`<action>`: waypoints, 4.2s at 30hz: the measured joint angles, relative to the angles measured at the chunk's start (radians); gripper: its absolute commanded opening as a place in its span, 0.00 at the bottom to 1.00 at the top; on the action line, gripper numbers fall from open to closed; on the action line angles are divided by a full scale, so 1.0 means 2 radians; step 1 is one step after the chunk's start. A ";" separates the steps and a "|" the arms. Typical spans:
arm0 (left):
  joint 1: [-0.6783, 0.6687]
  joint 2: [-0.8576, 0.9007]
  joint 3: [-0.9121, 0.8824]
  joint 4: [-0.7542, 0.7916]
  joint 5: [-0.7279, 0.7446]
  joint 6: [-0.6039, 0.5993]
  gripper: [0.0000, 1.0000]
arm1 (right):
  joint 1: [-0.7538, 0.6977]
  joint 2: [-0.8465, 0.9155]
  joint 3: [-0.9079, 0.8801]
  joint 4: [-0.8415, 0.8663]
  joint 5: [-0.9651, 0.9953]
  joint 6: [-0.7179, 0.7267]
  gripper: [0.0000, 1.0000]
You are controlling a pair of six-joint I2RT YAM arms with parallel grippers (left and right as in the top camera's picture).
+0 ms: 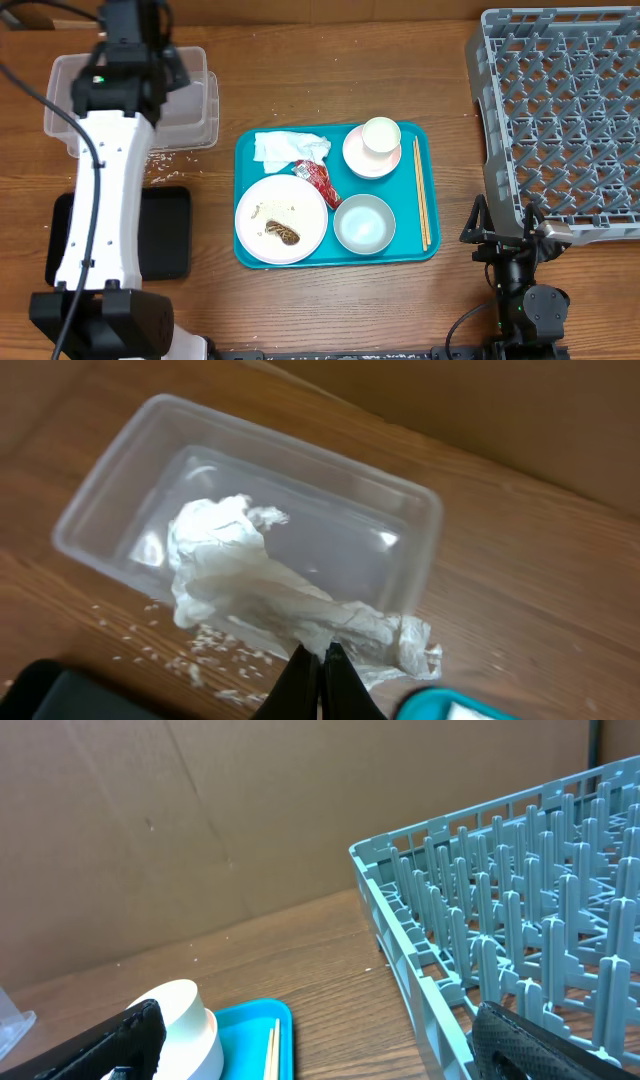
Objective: Sort waste into correct bins and load items into the dishwasher
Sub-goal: 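Carry the napkins to the clear bin and release them, then return the left gripper to the tray and grasp remaining napkin, then drop the remaining napkin into the clear bin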
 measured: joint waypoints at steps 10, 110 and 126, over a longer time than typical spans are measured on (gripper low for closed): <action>0.047 0.067 0.000 0.000 0.001 -0.003 0.38 | 0.000 0.000 0.000 0.000 0.000 0.000 1.00; 0.070 0.154 0.109 -0.034 0.040 -0.092 0.84 | 0.000 0.000 0.000 0.000 0.000 0.000 1.00; -0.045 0.143 0.105 -0.122 0.406 0.086 0.86 | 0.000 0.000 0.000 0.000 0.000 0.000 1.00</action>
